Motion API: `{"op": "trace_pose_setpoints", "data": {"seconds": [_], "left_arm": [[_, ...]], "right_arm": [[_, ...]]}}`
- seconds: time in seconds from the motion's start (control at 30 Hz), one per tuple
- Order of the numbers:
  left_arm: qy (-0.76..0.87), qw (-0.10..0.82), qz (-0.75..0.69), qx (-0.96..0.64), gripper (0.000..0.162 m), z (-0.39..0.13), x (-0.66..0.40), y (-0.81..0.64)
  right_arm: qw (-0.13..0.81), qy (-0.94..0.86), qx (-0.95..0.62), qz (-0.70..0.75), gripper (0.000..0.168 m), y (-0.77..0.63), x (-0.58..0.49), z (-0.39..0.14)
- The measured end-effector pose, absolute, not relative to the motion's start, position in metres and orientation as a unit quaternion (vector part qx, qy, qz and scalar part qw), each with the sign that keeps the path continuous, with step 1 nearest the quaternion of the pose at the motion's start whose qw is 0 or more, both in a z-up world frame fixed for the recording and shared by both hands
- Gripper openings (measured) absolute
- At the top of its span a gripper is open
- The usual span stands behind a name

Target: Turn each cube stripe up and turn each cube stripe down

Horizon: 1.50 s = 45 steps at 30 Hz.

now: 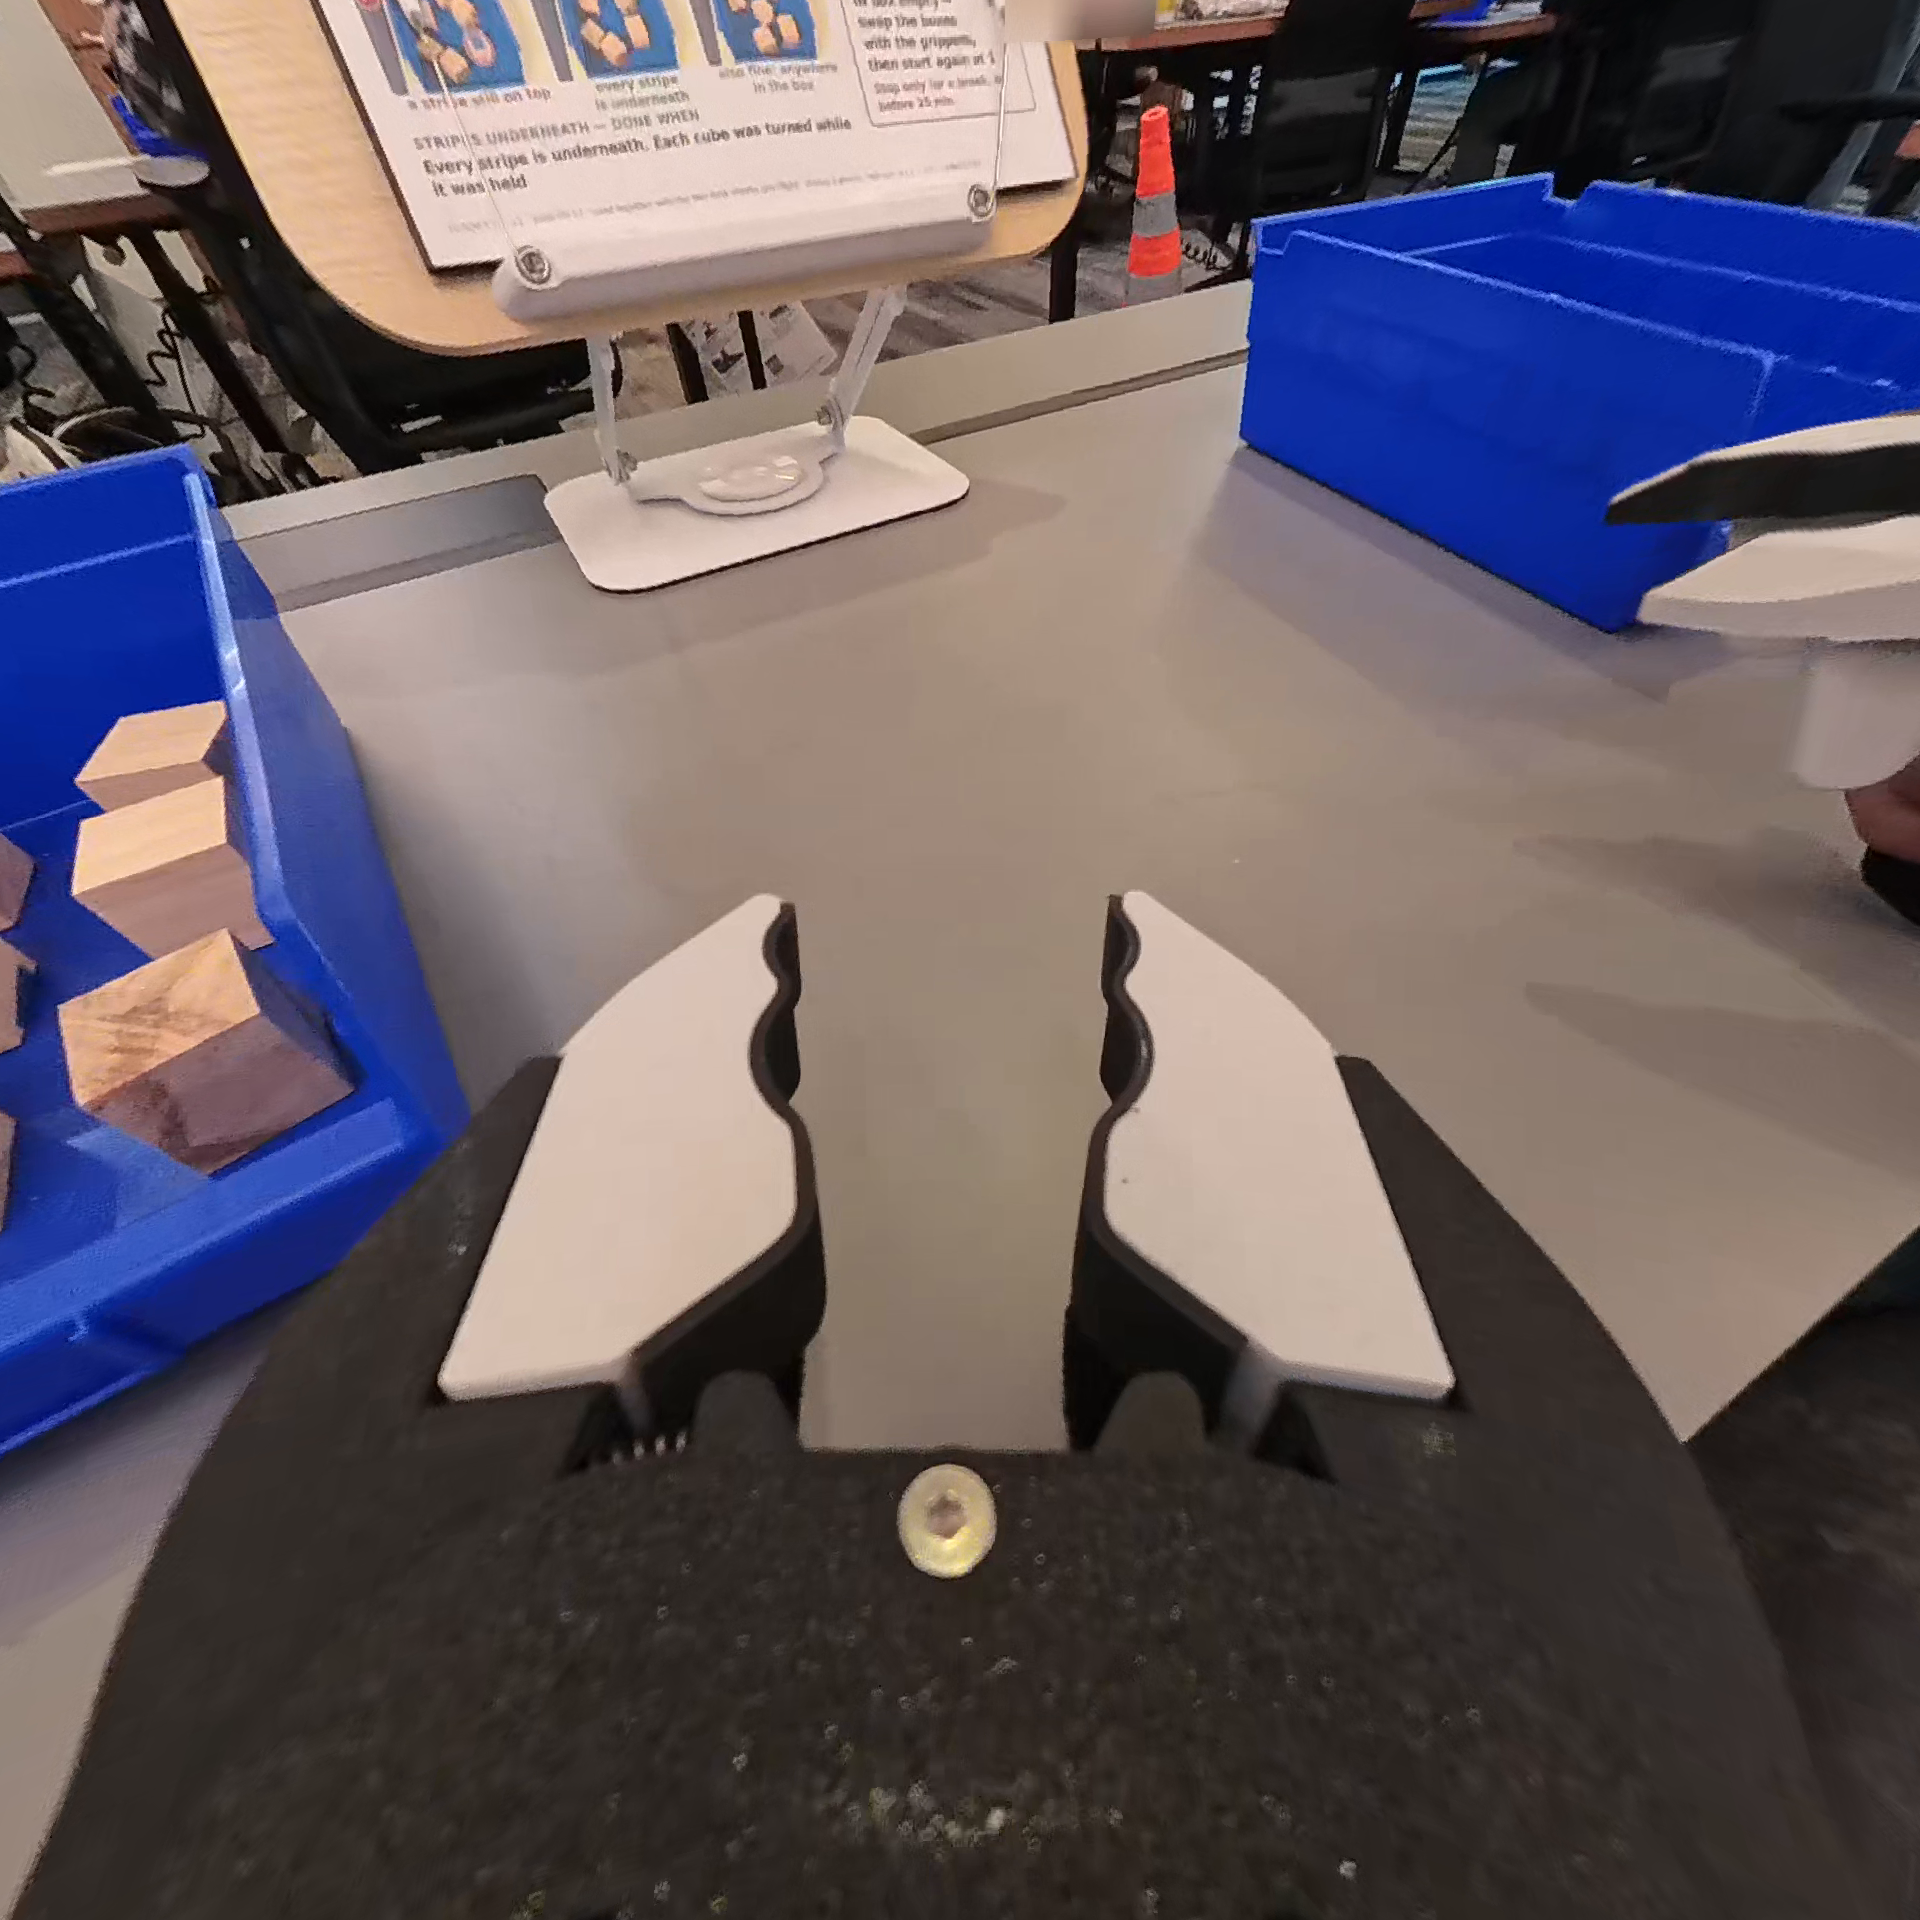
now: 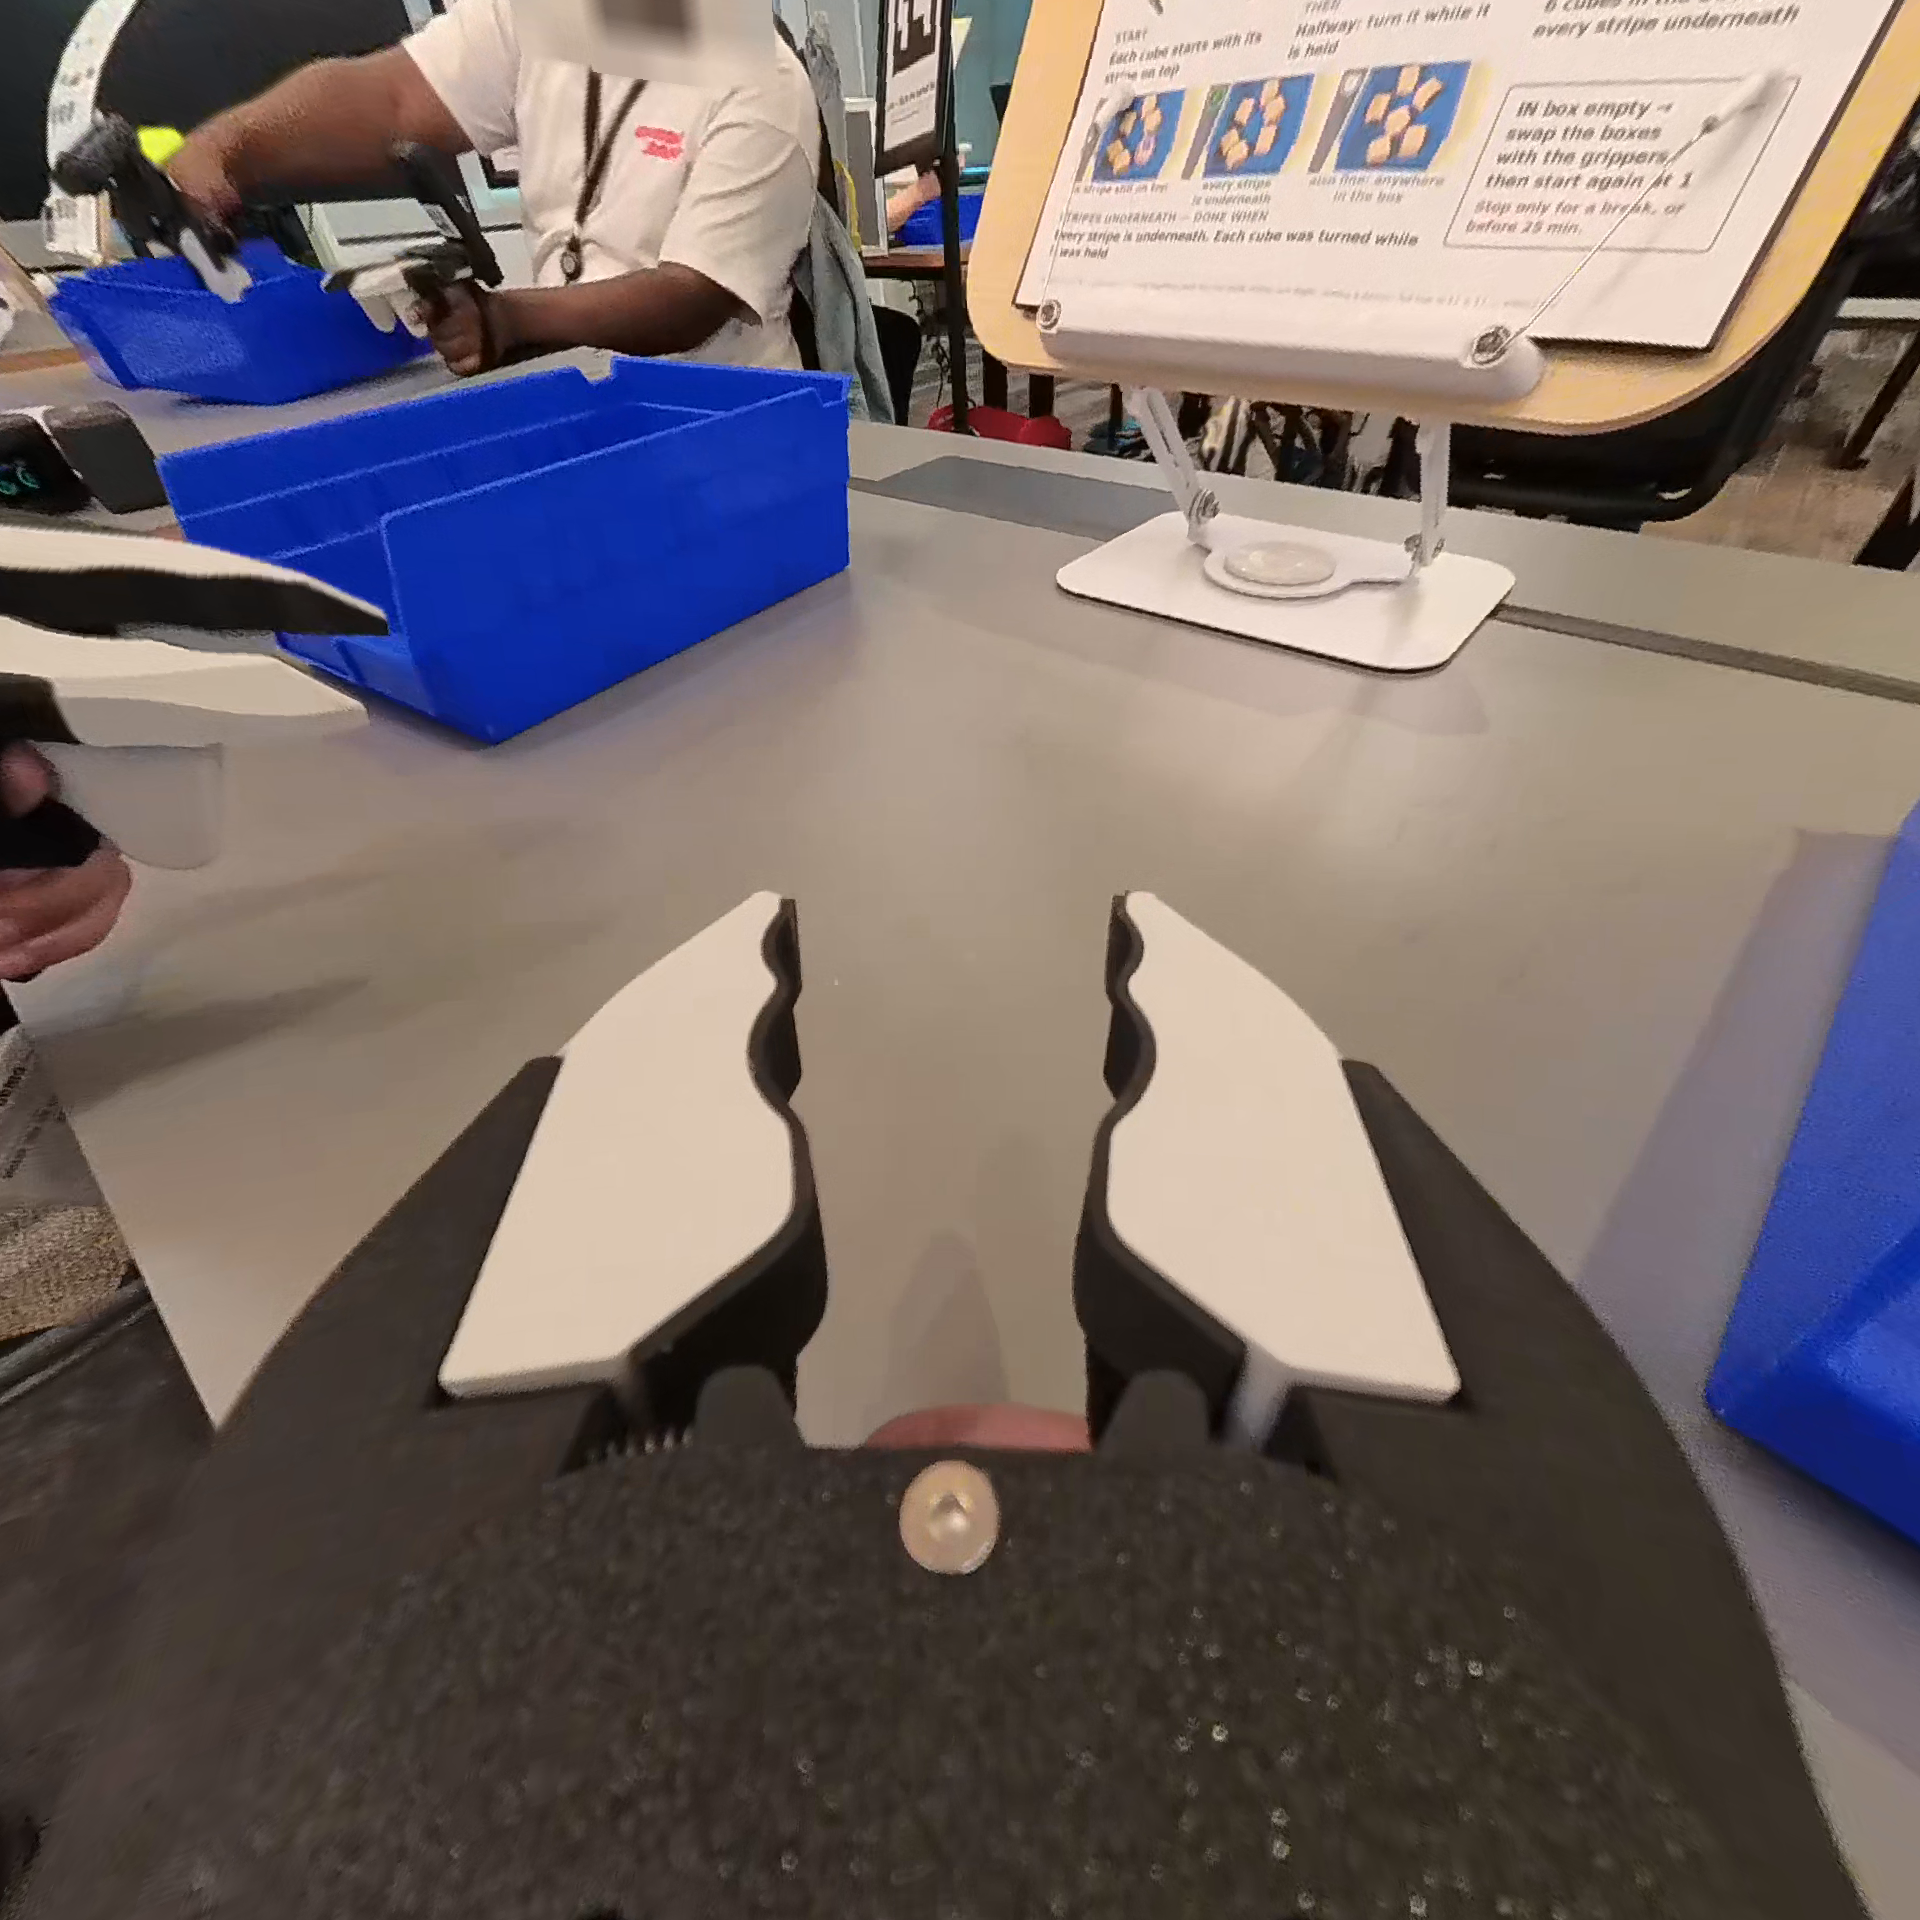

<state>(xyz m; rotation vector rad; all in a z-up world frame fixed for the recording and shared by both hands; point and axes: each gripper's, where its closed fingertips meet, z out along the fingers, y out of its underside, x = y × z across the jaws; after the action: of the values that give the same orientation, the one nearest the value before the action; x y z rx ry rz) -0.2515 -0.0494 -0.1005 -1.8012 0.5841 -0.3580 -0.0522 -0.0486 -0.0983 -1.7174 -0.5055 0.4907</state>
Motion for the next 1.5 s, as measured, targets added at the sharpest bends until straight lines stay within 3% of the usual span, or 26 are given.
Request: {"op": "trace_pose_setpoints", "data": {"seconds": [0.6,1.5], "left_arm": [[0.247,0.526,-0.148,-0.800,0.052,-0.124,-0.253,-0.044],[0.234,0.508,-0.163,-0.813,0.052,-0.125,-0.258,-0.044]], "right_arm": [[0.605,-0.249,-0.738,0.166,0.048,-0.050,-0.053,-0.100],[0.601,-0.241,-0.741,0.175,0.048,-0.049,-0.052,-0.101]]}}
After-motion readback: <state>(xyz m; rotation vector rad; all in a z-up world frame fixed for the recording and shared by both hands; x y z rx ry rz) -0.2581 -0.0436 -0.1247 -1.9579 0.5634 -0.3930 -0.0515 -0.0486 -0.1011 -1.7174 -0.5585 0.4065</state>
